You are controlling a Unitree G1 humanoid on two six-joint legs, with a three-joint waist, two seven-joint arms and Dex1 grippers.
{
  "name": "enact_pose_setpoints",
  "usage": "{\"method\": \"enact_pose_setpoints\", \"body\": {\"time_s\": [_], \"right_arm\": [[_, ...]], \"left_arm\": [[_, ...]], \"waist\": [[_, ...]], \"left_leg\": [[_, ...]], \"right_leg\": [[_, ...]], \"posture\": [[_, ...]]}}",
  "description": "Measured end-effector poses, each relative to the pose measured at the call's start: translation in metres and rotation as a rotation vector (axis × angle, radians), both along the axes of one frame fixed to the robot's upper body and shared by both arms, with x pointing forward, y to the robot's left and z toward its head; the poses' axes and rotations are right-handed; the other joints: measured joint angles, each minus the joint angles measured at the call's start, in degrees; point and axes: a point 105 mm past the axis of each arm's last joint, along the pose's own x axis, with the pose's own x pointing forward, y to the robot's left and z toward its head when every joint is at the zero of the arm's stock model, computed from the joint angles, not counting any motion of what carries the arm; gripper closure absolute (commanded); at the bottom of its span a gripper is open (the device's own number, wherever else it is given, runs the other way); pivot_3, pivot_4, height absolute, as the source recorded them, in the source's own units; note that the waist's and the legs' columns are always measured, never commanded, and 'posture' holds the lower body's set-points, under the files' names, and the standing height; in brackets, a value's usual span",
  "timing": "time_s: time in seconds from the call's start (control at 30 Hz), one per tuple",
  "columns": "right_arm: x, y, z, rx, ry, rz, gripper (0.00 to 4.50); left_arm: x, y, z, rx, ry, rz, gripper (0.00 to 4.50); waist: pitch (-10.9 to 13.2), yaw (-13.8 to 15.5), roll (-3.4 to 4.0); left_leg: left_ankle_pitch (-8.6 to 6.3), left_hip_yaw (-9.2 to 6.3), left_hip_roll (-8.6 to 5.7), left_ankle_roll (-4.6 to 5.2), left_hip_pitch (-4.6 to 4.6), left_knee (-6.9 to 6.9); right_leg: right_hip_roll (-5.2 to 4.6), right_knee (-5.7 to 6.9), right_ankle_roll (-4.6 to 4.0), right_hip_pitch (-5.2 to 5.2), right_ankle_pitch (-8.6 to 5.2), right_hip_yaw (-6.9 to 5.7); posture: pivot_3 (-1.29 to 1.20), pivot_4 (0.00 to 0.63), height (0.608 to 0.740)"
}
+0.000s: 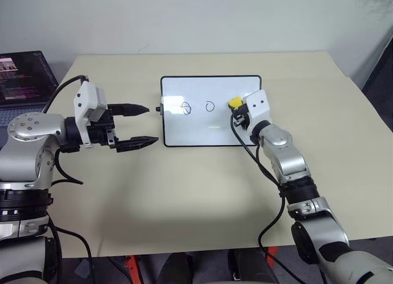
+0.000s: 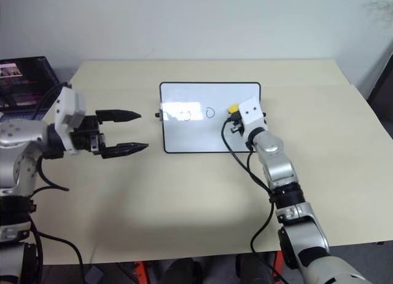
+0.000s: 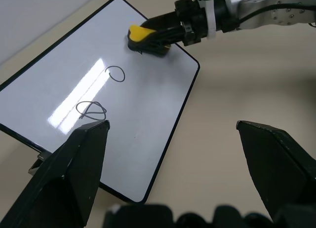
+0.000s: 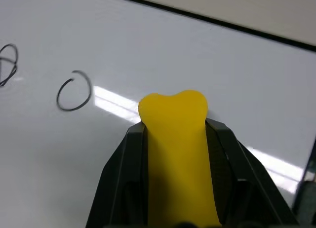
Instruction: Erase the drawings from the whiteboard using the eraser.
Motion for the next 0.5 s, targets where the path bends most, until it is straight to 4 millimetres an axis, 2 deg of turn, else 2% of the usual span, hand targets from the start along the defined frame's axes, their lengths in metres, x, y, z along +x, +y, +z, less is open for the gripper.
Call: {"method": "enact_pose_setpoints", "body": {"time_s": [0.5], "right_arm": [[-0.016, -0.001, -0.016, -0.011, 0.065, 0.023, 3.26]], "left_arm": [[0.001, 0.000, 0.000, -0.001, -0.004, 0.005, 0.00]], "waist": [[0.0, 0.1, 0.00]], "left_leg": [[-0.05, -0.01, -0.01, 0.09, 0.00, 0.01]], "right_leg": [[0.00, 0.00, 0.00, 0.00, 0.00, -0.01]], "posture": [[0.00, 0.150, 0.740]]}}
